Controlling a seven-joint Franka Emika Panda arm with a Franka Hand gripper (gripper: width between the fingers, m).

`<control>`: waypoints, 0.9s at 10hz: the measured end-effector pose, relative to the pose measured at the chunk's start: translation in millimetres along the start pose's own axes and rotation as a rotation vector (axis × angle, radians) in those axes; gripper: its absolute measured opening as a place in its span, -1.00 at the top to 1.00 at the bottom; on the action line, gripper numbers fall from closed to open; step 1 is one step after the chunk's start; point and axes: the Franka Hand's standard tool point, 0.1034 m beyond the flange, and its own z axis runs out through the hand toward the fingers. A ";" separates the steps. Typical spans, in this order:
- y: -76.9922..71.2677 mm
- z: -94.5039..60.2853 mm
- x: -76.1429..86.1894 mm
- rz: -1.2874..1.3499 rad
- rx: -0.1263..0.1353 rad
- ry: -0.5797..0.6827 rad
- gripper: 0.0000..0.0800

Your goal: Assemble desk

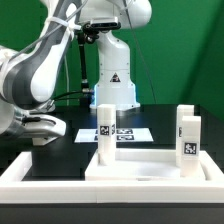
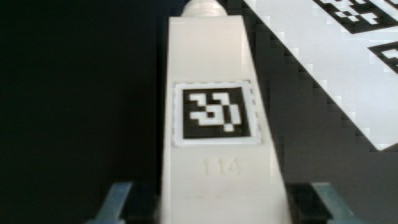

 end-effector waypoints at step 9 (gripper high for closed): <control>-56.7 -93.3 -38.5 -0.009 -0.018 0.372 0.27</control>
Offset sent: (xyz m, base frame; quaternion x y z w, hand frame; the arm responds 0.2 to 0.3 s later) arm -0.0337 -0.0157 -0.0423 0.0510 0.1019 0.0787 0.9904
